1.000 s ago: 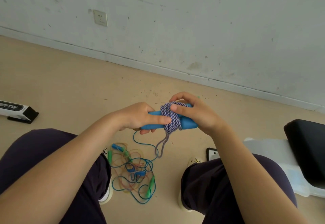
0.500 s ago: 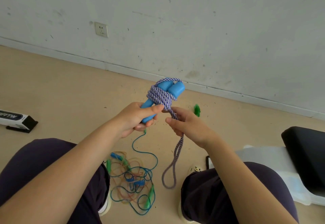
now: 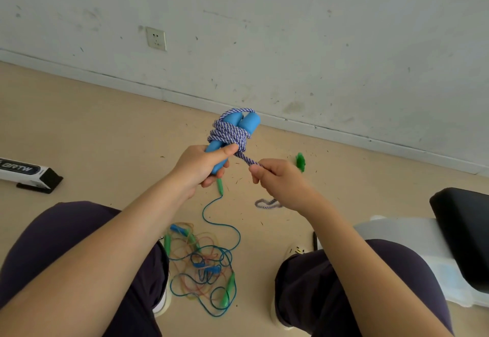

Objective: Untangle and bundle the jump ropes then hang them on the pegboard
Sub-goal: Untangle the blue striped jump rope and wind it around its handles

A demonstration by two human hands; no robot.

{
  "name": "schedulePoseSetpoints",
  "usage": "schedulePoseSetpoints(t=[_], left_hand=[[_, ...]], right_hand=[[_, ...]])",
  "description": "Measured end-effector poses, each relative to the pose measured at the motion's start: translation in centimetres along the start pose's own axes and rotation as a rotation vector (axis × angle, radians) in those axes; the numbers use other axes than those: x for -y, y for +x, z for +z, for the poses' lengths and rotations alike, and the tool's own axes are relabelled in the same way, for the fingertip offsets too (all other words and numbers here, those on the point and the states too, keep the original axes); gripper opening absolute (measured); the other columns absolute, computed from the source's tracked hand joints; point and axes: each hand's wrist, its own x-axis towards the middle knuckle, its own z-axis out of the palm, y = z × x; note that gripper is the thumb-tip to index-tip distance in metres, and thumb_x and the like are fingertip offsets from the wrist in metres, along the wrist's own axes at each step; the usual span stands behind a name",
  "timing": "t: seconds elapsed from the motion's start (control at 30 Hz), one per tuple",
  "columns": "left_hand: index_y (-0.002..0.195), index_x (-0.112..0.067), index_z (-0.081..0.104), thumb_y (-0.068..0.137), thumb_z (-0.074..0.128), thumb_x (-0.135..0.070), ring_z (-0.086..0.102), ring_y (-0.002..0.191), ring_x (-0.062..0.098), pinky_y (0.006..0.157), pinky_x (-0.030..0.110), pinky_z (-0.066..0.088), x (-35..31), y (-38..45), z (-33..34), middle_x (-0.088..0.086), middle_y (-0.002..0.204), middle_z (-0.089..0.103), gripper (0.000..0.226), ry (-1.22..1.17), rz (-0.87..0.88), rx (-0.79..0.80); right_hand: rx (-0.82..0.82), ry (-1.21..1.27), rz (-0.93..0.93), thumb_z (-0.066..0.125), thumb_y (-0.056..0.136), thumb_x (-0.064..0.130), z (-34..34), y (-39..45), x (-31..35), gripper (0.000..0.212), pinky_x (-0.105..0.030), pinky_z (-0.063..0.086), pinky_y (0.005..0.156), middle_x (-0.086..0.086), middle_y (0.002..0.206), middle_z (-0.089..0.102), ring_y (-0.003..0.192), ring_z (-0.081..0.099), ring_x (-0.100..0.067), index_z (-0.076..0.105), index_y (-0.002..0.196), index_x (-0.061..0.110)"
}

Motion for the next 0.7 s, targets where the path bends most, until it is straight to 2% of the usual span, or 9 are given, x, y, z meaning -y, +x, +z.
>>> schedulePoseSetpoints(t=[0.13, 0.23, 0.33, 0.43, 0.53, 0.63, 0.7], left_hand=[[0.074, -0.008, 0.064, 0.081, 0.075, -0.052, 0.032, 0.032, 0.011, 0.033, 0.018, 0.024, 0.0, 0.2, -0.4, -0.001, 0.046, 0.055, 0.046, 0.059, -0.047, -0.064], [0.071, -0.009, 0.064, 0.081, 0.076, -0.052, 0.034, 0.034, 0.012, 0.035, 0.019, 0.025, 0.2, 0.2, -0.1, 0.000, 0.046, 0.055, 0.045, 0.159, -0.043, -0.043], [0.068, -0.010, 0.063, 0.081, 0.075, -0.052, 0.035, 0.035, 0.013, 0.036, 0.019, 0.025, 0.6, 0.0, 0.5, 0.001, 0.046, 0.056, 0.045, 0.303, -0.047, 0.058], [0.070, -0.010, 0.065, 0.079, 0.073, -0.058, 0.037, 0.036, 0.013, 0.037, 0.019, 0.026, 0.4, -0.4, 0.7, 0.001, 0.048, 0.057, 0.049, 0.426, -0.077, 0.249], [0.071, -0.010, 0.066, 0.069, 0.070, -0.068, 0.036, 0.035, 0.013, 0.037, 0.020, 0.027, 0.2, -0.7, 0.8, 0.003, 0.049, 0.057, 0.058, 0.417, -0.059, 0.406], [0.070, -0.010, 0.065, 0.074, 0.072, -0.065, 0.037, 0.033, 0.014, 0.038, 0.021, 0.030, 0.1, -0.5, 0.5, 0.004, 0.049, 0.058, 0.055, 0.366, -0.012, 0.355], [0.071, -0.008, 0.062, 0.075, 0.073, -0.061, 0.036, 0.032, 0.014, 0.036, 0.019, 0.028, 0.0, -0.1, 0.0, 0.004, 0.048, 0.055, 0.054, 0.227, -0.031, 0.255]], right_hand=[[0.016, -0.016, -0.076, 0.057, 0.099, 0.029, -1.1, -0.8, 0.5, 0.033, -0.017, 0.030, 0.052, 0.014, 0.049, 0.040, 0.048, 0.036, -0.003, 0.059, 0.067, 0.024], [-0.005, -0.038, -0.131, 0.059, 0.098, 0.024, -1.8, -1.2, 0.8, 0.030, -0.014, 0.028, 0.049, 0.016, 0.045, 0.039, 0.045, 0.037, -0.003, 0.061, 0.069, 0.021], [-0.061, -0.052, -0.153, 0.061, 0.097, 0.022, -2.5, -1.3, 0.6, 0.025, -0.013, 0.028, 0.048, 0.016, 0.046, 0.042, 0.045, 0.037, -0.003, 0.064, 0.072, 0.018], [-0.173, -0.046, -0.159, 0.061, 0.097, 0.020, -3.3, -1.0, 0.1, 0.024, -0.019, 0.029, 0.053, 0.013, 0.052, 0.045, 0.050, 0.037, -0.003, 0.066, 0.077, 0.008], [-0.260, -0.050, -0.139, 0.060, 0.098, 0.020, -3.7, -0.7, -0.3, 0.028, -0.028, 0.031, 0.058, -0.006, 0.064, 0.051, 0.059, 0.039, -0.009, 0.065, 0.080, -0.001], [-0.307, 0.000, -0.112, 0.063, 0.096, 0.023, -4.2, -0.8, -0.3, 0.031, -0.020, 0.028, 0.051, 0.011, 0.053, 0.043, 0.049, 0.036, -0.003, 0.064, 0.071, 0.006], [-0.336, 0.072, -0.065, 0.069, 0.092, 0.030, -4.7, -0.7, -0.5, 0.034, -0.015, 0.024, 0.044, 0.013, 0.044, 0.037, 0.042, 0.030, -0.004, 0.064, 0.064, 0.012]])
